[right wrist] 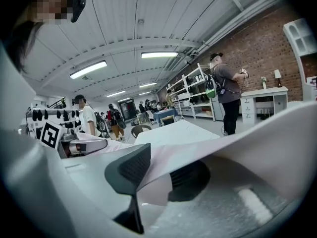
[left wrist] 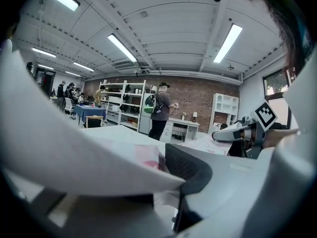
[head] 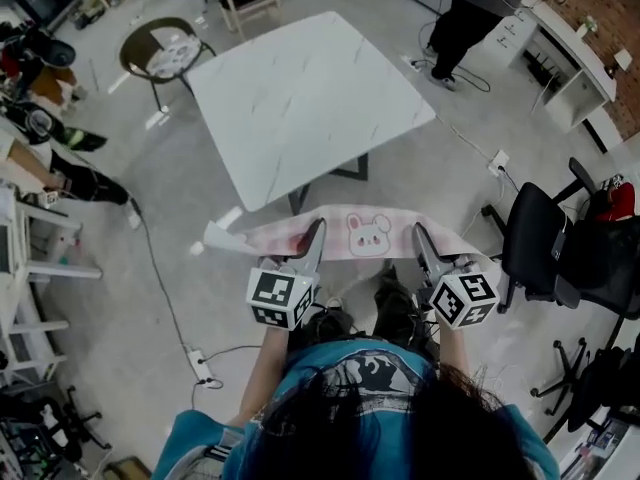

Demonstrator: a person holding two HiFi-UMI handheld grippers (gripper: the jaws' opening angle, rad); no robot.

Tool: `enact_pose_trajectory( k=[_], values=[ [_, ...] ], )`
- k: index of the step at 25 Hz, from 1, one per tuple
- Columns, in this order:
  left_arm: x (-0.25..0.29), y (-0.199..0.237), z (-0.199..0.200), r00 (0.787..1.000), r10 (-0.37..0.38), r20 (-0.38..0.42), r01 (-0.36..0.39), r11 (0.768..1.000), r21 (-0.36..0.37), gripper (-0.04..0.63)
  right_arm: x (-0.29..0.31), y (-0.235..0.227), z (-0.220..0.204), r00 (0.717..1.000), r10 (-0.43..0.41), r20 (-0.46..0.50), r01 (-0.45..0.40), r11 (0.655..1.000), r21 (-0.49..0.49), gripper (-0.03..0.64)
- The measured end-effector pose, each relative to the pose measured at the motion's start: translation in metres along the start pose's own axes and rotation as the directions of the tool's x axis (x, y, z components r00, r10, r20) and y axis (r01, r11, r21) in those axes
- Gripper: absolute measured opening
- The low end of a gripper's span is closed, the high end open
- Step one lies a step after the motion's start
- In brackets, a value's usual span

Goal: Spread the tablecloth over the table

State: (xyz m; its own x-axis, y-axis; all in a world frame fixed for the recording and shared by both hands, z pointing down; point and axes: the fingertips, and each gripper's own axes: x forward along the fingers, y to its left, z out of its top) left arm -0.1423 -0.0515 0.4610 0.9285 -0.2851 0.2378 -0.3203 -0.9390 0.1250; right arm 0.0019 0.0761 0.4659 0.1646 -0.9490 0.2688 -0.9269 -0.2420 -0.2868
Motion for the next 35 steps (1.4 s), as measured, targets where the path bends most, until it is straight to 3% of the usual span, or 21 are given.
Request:
enact_pose_trajectory(
  k=[5, 9, 16, 23, 27, 35],
  values=[
    [0.025, 0.017, 0.005, 0.997, 0.083, 0.005, -0.083, 0.997, -0.001, 0.077, 0.041, -0.019, 0.011, 0.996, 0.084, -0.031, -0.084, 0.996, -0.011, 0.103],
    [0.043, 0.021, 0.021, 0.981, 0.19, 0.024, -0.19, 0.982, -0.019, 0.078, 0.071, -0.037, 0.037, 0.979, 0.198, -0.051, -0.2, 0.979, -0.037, 0.103],
    [0.096, -0.001, 0.038, 0.933, 0.354, 0.062, -0.349, 0.933, -0.087, 0.083, 0.104, -0.098, 0.075, 0.918, 0.383, -0.099, -0.389, 0.921, -0.04, 0.104],
    [0.145, -0.024, 0.067, 0.891, 0.448, 0.08, -0.438, 0.892, -0.109, 0.086, 0.127, -0.148, 0.12, 0.855, 0.505, -0.12, -0.515, 0.854, -0.075, 0.106],
    [0.161, -0.023, 0.091, 0.873, 0.482, 0.081, -0.478, 0.876, -0.059, 0.086, 0.142, -0.157, 0.144, 0.822, 0.559, -0.11, -0.569, 0.817, -0.099, 0.107],
    [0.17, 0.001, 0.158, 0.838, 0.529, 0.134, -0.545, 0.822, 0.166, 0.091, 0.176, -0.141, 0.199, 0.761, 0.648, -0.025, -0.643, 0.75, -0.151, 0.11]
  ],
)
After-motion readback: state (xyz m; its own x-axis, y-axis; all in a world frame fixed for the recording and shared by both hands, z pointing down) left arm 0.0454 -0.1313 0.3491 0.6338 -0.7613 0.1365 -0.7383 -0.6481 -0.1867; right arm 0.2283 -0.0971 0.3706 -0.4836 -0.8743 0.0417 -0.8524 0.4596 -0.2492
